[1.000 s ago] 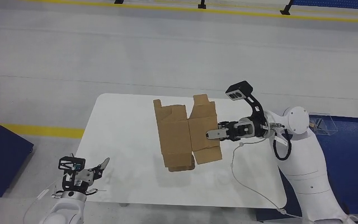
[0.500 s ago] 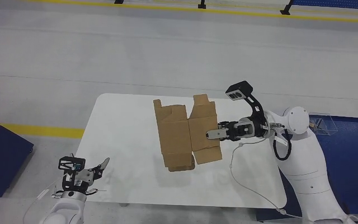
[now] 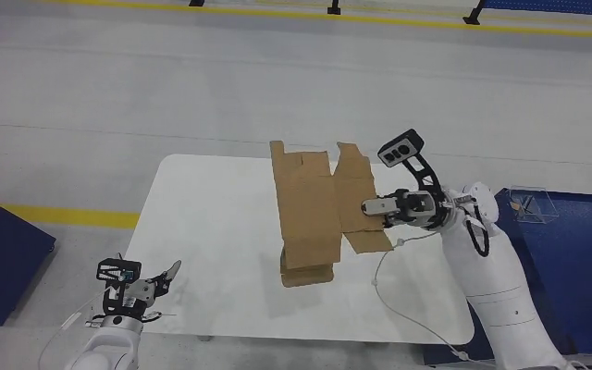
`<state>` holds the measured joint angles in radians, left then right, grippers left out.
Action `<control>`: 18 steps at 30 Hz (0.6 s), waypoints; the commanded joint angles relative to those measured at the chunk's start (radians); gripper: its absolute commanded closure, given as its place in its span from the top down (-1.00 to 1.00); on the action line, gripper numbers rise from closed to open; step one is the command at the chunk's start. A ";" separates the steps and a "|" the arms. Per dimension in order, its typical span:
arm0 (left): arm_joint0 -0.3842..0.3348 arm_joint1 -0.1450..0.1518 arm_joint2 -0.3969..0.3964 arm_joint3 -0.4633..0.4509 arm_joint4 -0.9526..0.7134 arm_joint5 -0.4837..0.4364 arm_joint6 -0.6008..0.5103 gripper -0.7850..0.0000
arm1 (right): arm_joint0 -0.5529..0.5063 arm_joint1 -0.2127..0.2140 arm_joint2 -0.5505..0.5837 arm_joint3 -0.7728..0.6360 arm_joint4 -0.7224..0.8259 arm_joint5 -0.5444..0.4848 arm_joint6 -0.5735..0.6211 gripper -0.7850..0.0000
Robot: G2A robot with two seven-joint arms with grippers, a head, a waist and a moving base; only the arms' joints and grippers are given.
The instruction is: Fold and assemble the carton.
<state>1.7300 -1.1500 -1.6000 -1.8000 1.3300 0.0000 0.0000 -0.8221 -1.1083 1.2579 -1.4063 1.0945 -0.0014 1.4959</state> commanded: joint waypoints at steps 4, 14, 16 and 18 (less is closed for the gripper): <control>0.000 0.000 0.000 0.000 0.000 0.000 0.000 1.00 | -0.028 -0.027 -0.071 0.090 0.394 0.348 -0.054 -1.00; 0.000 0.000 0.000 0.000 0.000 0.000 0.000 1.00 | -0.102 -0.073 -0.273 0.093 1.290 0.975 -0.649 -1.00; 0.000 0.000 0.000 0.000 0.000 0.000 0.000 1.00 | -0.108 -0.074 -0.336 0.083 1.503 1.014 -0.791 -1.00; 0.000 0.000 0.000 0.000 0.000 0.000 0.000 1.00 | -0.106 -0.066 -0.386 0.049 1.706 1.014 -0.952 -1.00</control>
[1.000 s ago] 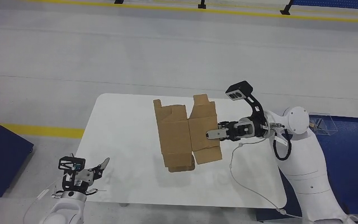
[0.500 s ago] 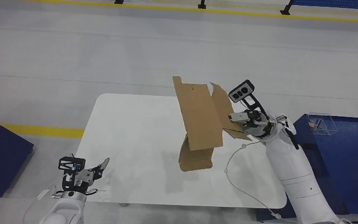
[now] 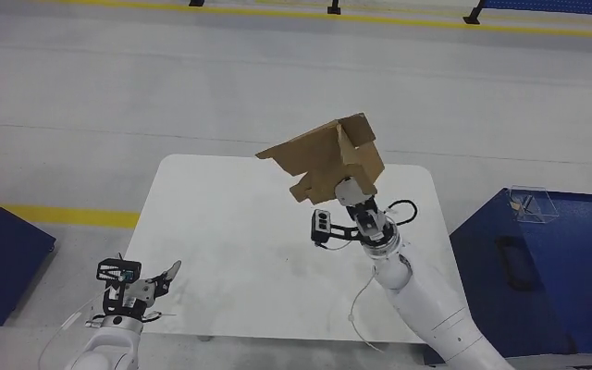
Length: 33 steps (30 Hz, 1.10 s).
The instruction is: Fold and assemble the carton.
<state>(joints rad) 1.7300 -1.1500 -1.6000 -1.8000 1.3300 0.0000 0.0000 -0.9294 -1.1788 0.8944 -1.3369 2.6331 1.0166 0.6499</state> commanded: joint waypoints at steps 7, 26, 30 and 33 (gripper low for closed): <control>0.000 0.000 0.000 0.000 0.000 0.000 0.000 1.00 | -0.004 0.036 -0.015 -0.047 0.439 -0.004 -0.339 -1.00; 0.000 0.000 0.000 0.000 0.000 0.000 0.000 1.00 | 0.069 0.027 0.322 0.001 -1.076 -0.550 0.622 -1.00; 0.000 0.000 0.000 0.000 0.000 0.000 0.000 1.00 | 0.101 0.026 0.317 0.089 -1.312 -0.830 0.815 -1.00; 0.000 0.000 0.000 0.000 0.000 0.000 0.000 1.00 | 0.112 0.019 0.317 0.117 -1.350 -0.987 0.886 -1.00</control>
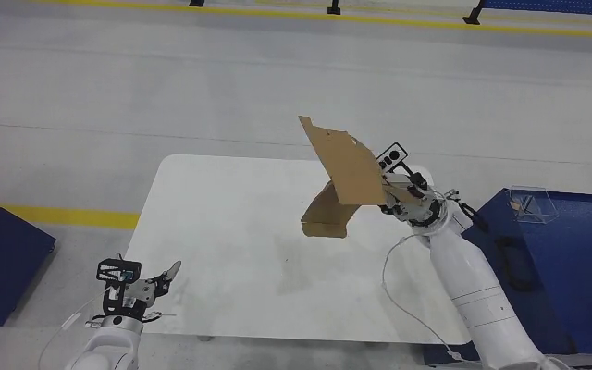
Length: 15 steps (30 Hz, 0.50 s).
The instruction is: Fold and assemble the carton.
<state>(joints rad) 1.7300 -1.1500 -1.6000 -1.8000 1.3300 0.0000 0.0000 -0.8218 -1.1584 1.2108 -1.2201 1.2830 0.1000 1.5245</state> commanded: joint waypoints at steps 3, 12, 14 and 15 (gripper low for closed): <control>0.000 0.000 0.000 0.000 0.000 0.000 0.000 1.00 | -0.002 0.002 0.005 -0.031 -0.116 -0.264 0.011 -1.00; 0.000 0.000 0.000 0.000 0.000 0.000 0.000 1.00 | -0.073 0.017 0.085 -0.165 -0.327 -0.432 -0.036 -1.00; 0.000 0.000 0.000 0.000 0.000 0.000 0.000 1.00 | -0.078 0.017 0.087 -0.173 -0.328 -0.434 -0.038 -1.00; 0.000 0.000 0.000 0.000 0.000 0.000 0.000 1.00 | -0.078 0.017 0.087 -0.173 -0.328 -0.434 -0.038 -1.00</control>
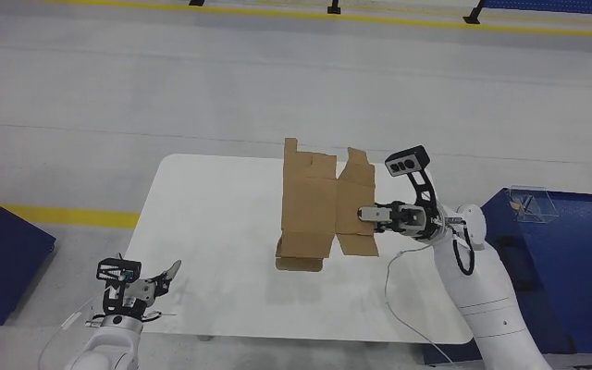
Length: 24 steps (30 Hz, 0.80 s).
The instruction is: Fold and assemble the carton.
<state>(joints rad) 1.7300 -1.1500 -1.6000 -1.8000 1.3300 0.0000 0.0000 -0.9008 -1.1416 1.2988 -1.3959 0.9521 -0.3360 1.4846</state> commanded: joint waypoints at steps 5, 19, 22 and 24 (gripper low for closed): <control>0.000 0.000 0.000 0.000 0.000 0.000 0.000 1.00 | 0.001 0.000 -0.001 0.003 0.003 0.002 0.002 -1.00; 0.000 0.000 0.000 0.000 0.000 0.000 0.000 1.00 | -0.023 0.035 0.101 -0.251 -0.472 -0.172 -0.172 -1.00; 0.000 0.000 0.000 0.000 0.000 0.000 0.000 1.00 | -0.044 0.051 0.161 -0.324 -0.663 -0.256 -0.257 -1.00; 0.000 0.000 0.000 0.000 0.000 0.000 0.000 1.00 | -0.059 0.060 0.201 -0.371 -0.753 -0.314 -0.314 -1.00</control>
<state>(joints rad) 1.7300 -1.1500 -1.6000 -1.8000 1.3300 0.0000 0.0000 -0.9544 -1.0850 1.4801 -1.7464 0.2541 -0.6216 1.1984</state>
